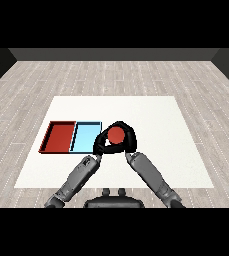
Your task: Pick the red can and put it in the red box
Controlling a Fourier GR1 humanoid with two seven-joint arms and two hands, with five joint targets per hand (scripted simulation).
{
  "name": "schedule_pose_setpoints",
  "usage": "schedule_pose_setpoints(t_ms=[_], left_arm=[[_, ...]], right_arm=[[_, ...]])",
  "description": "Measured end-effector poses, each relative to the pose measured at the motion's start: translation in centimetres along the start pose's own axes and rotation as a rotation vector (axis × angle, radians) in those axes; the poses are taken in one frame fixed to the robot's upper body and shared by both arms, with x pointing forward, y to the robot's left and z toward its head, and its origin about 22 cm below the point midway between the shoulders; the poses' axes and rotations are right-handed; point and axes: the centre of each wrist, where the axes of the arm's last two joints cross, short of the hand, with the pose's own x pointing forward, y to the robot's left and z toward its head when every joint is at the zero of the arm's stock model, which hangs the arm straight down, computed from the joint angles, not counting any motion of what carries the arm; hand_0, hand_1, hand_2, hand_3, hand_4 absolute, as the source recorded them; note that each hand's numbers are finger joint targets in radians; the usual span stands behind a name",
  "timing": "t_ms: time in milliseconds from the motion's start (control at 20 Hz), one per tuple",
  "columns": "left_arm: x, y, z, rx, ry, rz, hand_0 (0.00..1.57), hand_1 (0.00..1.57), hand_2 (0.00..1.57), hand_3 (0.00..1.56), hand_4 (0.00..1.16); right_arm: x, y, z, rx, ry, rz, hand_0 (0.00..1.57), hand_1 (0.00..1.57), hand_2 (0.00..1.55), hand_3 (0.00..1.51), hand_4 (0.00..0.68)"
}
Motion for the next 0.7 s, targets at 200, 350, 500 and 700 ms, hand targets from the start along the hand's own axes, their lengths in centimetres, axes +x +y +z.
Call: schedule_pose_setpoints(t_ms=[200, 350, 500, 700], left_arm=[[-0.71, 0.24, -0.13, 0.004, 0.008, -0.005, 1.57, 1.57, 1.57, 1.50, 1.13], [-0.62, 0.09, -0.36, 0.019, 0.000, 0.002, 1.57, 1.57, 1.57, 1.49, 1.13], [-0.54, 0.04, -0.72, 0.029, 0.001, -0.017, 1.57, 1.57, 1.57, 1.50, 1.13], [-0.56, -0.16, -0.31, 0.026, -0.005, -0.016, 1.57, 1.57, 1.57, 1.50, 1.13]], right_arm=[[-0.33, 0.55, 0.57, 0.000, 0.004, 0.004, 1.57, 1.57, 1.47, 1.40, 0.631], [-0.14, 0.44, 0.17, 0.000, 0.010, 0.001, 1.57, 1.57, 1.46, 1.39, 0.630], [-0.33, 0.04, -0.03, -0.006, 0.009, -0.010, 1.10, 1.10, 1.03, 0.74, 0.000], [-0.64, 0.06, -0.01, 0.039, 0.050, 0.043, 0.00, 0.00, 0.00, 0.00, 0.000]])
